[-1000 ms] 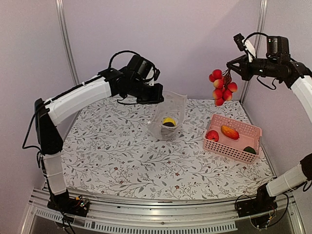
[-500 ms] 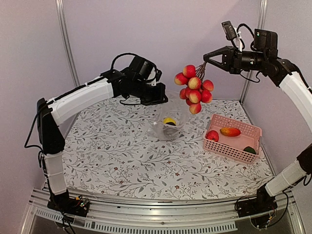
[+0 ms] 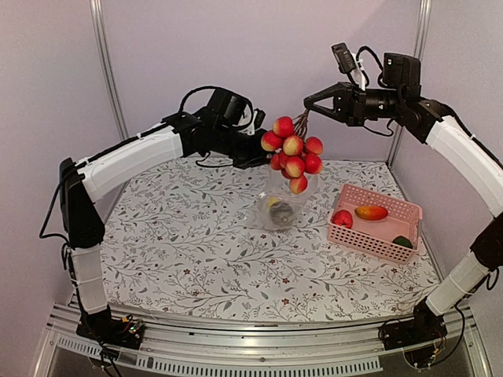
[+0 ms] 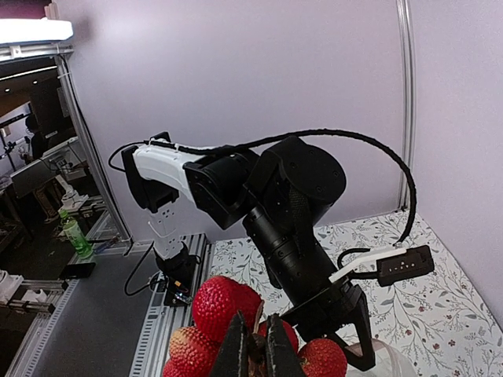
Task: Place the food in the zip-top bag and seal the zipper
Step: Place the fake fruit in the zipper food storage bag.
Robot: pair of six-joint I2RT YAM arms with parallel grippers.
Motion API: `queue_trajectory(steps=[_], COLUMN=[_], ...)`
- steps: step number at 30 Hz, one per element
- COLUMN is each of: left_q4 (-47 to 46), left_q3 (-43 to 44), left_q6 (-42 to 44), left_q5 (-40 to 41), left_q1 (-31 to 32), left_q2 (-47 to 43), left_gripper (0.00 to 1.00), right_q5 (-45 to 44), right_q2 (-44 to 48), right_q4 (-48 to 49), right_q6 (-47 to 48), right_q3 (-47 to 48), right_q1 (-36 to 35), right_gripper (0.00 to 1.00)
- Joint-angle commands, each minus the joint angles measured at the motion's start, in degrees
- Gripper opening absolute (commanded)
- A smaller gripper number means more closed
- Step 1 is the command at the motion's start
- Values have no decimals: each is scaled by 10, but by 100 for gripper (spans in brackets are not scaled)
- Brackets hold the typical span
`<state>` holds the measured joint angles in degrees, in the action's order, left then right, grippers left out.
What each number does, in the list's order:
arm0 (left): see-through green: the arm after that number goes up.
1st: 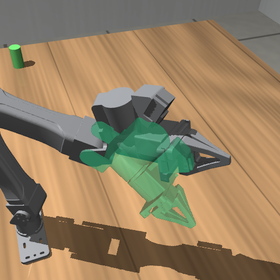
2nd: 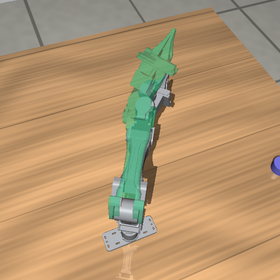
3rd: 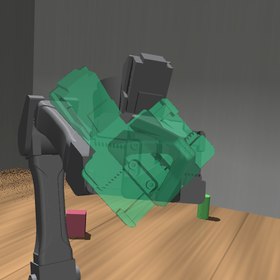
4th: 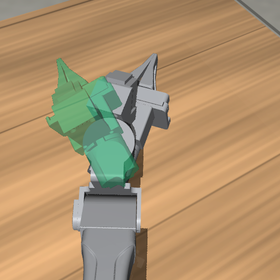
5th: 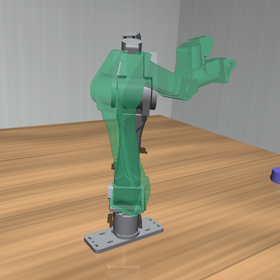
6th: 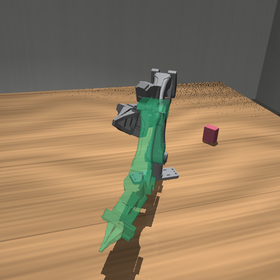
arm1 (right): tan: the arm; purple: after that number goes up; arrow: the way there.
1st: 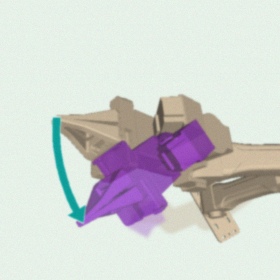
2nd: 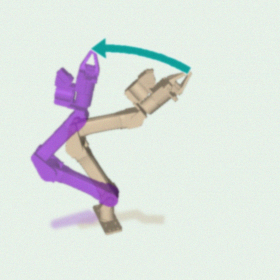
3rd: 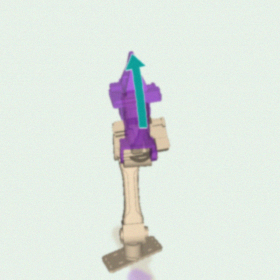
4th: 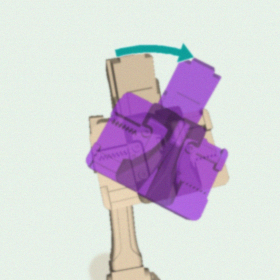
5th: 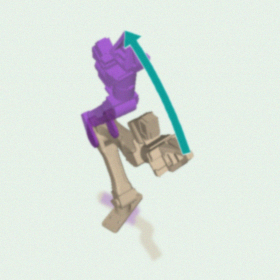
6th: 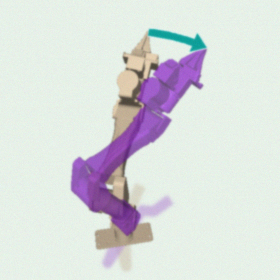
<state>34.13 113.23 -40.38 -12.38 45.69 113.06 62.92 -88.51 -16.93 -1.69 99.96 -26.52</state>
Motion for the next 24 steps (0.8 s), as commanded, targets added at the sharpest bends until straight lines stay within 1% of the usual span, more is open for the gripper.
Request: queue_trajectory(steps=[1, 8, 13, 17, 20, 24], left_q4=[-19, -24, -28, -33, -36, -45], left_q3=[-5, -18, -27, -33, -36, -41], left_q6=[-6, -5, -6, -6, -9, -13], left_q5=[-19, -24, -26, -30, -30, -29], left_q1=[-7, -10, -12, -14, -16, -17], left_q2=[-18, -19, -21, -20, -19, -22], left_gripper=[0, 0, 0, 0, 0, 0], right_q5=[-24, -81, -181, -246, -258, -242], right_q2=[-10, -2, -5, -5, -9, -6], right_q4=[23, 18, 21, 31, 30, 17], right_q6=[21, 84, 96, 83, 80, 101], right_q3=[-36, -92, -106, -116, -120, -133], right_q1=[-5, -5, -5, -5, -5, -14], right_gripper=[0, 0, 0, 0, 0, 0])
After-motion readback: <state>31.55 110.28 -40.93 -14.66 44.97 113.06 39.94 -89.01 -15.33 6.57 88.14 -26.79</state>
